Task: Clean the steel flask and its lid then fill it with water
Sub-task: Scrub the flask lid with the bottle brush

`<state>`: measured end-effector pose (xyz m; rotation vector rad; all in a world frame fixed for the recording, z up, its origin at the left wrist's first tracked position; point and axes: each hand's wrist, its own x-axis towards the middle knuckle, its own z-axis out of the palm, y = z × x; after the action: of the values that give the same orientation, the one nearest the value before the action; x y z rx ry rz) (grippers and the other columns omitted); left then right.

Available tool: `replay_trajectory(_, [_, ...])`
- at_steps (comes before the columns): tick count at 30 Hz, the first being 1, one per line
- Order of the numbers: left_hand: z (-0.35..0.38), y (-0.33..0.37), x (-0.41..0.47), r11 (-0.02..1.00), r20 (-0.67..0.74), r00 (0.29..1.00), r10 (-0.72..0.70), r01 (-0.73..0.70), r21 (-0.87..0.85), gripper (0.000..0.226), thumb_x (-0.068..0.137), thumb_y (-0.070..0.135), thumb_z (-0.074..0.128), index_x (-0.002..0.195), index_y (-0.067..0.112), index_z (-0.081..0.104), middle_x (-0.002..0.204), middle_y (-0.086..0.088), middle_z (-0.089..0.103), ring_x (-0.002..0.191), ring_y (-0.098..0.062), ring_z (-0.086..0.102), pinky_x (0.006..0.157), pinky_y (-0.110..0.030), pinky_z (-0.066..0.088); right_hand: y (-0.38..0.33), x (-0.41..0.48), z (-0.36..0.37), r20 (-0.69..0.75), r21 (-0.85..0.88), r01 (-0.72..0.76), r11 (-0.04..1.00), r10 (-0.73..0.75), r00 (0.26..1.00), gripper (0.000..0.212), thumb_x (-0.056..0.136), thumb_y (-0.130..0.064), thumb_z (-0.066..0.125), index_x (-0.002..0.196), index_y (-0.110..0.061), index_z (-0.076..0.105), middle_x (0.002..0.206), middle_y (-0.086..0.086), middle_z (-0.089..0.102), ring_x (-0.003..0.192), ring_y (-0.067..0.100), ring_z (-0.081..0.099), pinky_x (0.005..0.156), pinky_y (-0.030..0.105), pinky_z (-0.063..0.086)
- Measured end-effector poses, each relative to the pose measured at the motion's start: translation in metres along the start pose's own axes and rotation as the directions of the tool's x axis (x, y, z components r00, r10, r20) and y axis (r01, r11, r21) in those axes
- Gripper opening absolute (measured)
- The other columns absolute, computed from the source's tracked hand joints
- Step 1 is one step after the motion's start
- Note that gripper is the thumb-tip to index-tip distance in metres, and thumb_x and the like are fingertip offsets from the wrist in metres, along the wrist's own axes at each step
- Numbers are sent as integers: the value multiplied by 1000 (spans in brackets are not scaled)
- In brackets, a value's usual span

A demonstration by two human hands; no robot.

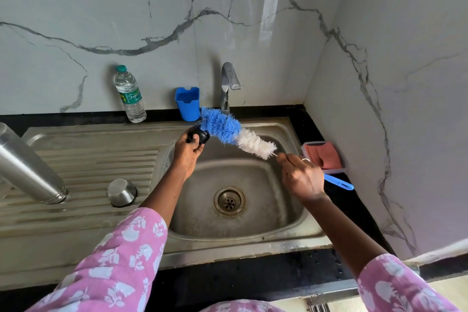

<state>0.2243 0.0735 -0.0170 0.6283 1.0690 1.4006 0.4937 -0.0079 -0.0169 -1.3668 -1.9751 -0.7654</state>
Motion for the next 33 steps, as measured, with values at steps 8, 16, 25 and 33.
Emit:
replay_trajectory(8, [5, -7, 5, 993, 45, 999, 4, -9, 120, 41, 95, -8, 42, 134, 3, 44, 140, -18, 44, 121, -26, 47, 102, -34, 40, -3, 12, 1, 11, -59, 27, 998, -27, 1000, 28, 77, -8, 48, 87, -14, 73, 63, 0, 58, 44, 24, 53, 34, 25, 36])
replay_trajectory(16, [5, -10, 7, 996, -38, 999, 4, 0, 92, 38, 96, -4, 43, 133, 5, 45, 134, -16, 48, 123, -28, 47, 97, -31, 42, 2, 17, -6, -39, -137, 141, 981, -147, 988, 28, 74, -8, 50, 86, -14, 75, 65, -1, 61, 45, 20, 52, 36, 24, 31])
replay_trajectory(25, [3, -10, 11, 990, -65, 998, 24, -14, 143, 39, 95, -6, 43, 132, 6, 47, 119, -9, 53, 110, -18, 50, 81, -20, 45, 3, 22, -6, -38, -164, 172, 971, -180, 983, 32, 73, -7, 46, 87, -13, 75, 64, -1, 60, 46, 20, 51, 37, 25, 30])
replay_trajectory(33, [0, -9, 13, 970, -4, 998, 65, -63, 233, 43, 96, -6, 43, 137, 6, 42, 123, -9, 50, 106, -17, 51, 78, -18, 43, -2, 23, 0, 23, -101, 101, 990, -100, 995, 29, 74, -8, 47, 86, -12, 73, 63, 0, 58, 44, 22, 52, 34, 23, 30])
